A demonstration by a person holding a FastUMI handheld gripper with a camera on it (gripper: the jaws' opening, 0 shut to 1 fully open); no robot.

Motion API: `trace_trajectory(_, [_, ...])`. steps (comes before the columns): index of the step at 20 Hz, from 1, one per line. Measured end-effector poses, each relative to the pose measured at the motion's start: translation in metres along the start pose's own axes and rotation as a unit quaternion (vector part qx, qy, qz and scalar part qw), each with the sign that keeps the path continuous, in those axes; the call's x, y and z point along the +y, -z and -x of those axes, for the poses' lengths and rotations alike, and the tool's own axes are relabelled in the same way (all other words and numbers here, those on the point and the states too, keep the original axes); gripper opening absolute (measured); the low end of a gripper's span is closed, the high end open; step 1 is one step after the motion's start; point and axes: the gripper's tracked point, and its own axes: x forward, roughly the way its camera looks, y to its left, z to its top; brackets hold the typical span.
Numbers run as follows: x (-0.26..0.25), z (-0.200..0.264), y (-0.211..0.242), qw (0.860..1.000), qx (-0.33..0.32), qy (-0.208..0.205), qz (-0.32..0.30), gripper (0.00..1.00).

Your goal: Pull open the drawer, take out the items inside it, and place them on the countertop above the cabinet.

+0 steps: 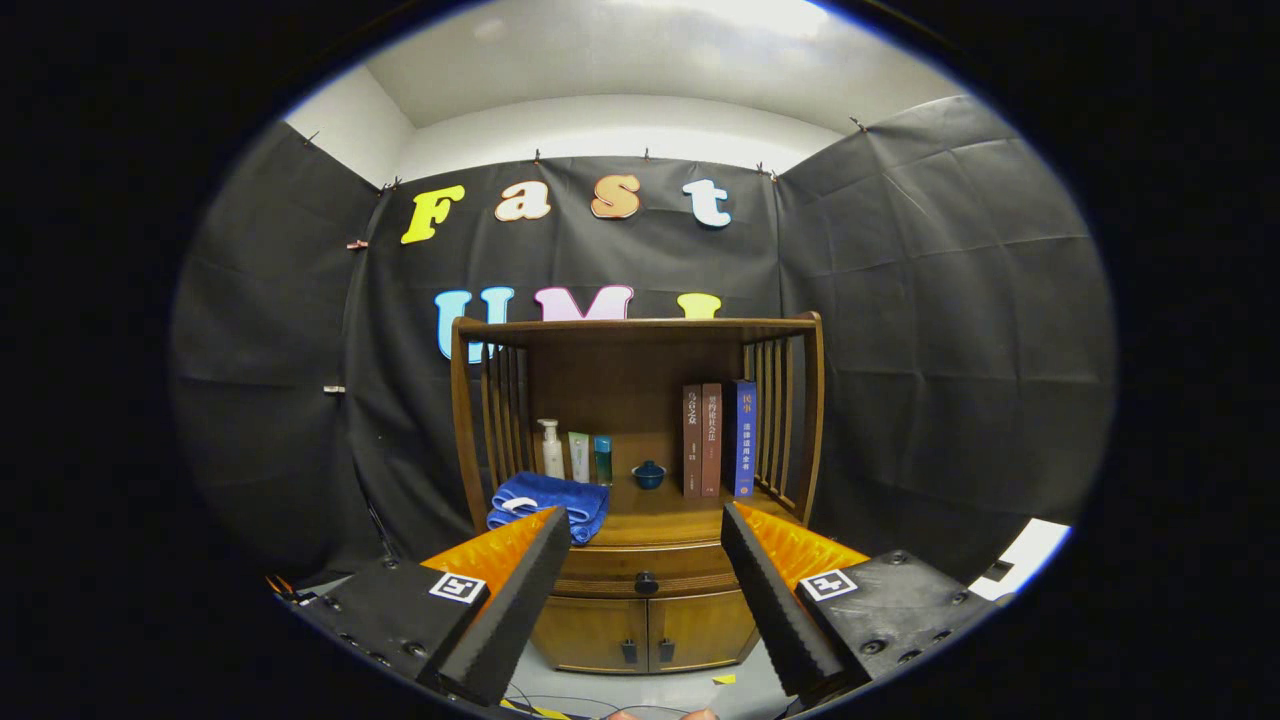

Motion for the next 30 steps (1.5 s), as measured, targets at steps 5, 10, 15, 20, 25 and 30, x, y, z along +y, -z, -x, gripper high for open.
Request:
trace_trajectory(5, [-0.003,-0.007,0.003,1.0,-0.007,0.003,-0.005,0.98])
trace_trajectory(10, [0.015,-0.035,0.018,0.998,-0.031,-0.04,-0.023,0.98])
trace_trajectory(15, [0.015,-0.077,0.06,0.998,-0.046,-0.048,-0.014,0.98])
trace_trajectory(20, [0.008,-0.129,0.134,0.998,-0.043,-0.04,-0.024,0.98])
trace_trajectory(25, [0.004,-0.181,0.224,0.999,0.004,-0.038,-0.021,0.99])
trace_trajectory(30, [0.002,-0.221,0.276,0.999,0.025,-0.022,0.013,0.99])
